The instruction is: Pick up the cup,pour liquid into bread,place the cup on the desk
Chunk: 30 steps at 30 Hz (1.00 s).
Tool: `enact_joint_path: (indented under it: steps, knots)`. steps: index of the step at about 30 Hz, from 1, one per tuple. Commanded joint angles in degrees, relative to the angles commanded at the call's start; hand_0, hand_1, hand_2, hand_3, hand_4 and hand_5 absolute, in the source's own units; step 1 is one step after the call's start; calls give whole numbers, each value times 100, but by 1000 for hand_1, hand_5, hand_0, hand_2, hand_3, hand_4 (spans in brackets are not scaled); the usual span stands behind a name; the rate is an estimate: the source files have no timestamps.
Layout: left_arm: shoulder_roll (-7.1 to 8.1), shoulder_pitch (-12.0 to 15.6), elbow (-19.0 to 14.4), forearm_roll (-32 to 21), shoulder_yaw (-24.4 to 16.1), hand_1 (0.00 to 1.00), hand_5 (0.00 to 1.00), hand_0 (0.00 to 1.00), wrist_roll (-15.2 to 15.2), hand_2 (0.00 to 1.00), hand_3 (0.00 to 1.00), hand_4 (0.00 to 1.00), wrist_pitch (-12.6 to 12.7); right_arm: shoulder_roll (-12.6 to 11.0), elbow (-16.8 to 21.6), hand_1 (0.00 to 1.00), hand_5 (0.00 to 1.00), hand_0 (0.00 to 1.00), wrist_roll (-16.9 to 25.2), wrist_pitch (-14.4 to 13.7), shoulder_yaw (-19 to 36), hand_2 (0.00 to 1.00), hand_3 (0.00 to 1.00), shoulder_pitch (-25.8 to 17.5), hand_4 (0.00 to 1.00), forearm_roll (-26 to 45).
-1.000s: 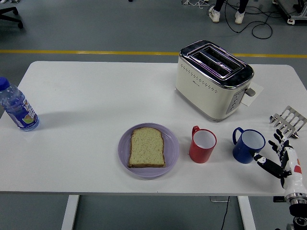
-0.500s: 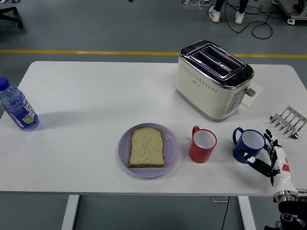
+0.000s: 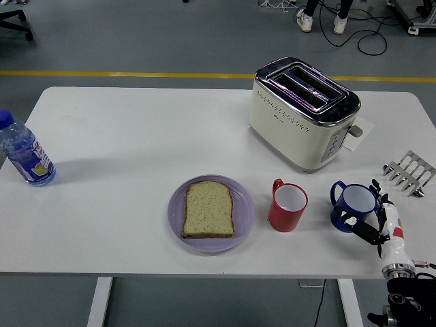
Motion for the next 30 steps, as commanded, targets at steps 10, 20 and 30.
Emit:
enact_joint_path:
  steps: [10, 20, 30]
  knots:
    - [1, -22, 1, 7, -45, 639, 865, 632, 1, 651, 503, 240, 0, 50, -367, 875, 193, 978, 225, -6, -140, 967, 998, 208, 972, 276]
    - [3, -25, 2, 10, -71, 639, 865, 633, 3, 649, 503, 242, -2, 95, -667, 868, 189, 968, 418, -83, -277, 961, 998, 399, 972, 527]
    - [-1, -20, 3, 12, -83, 639, 865, 633, 2, 649, 503, 242, -3, 119, -920, 863, 188, 964, 612, -146, -416, 961, 998, 547, 977, 722]
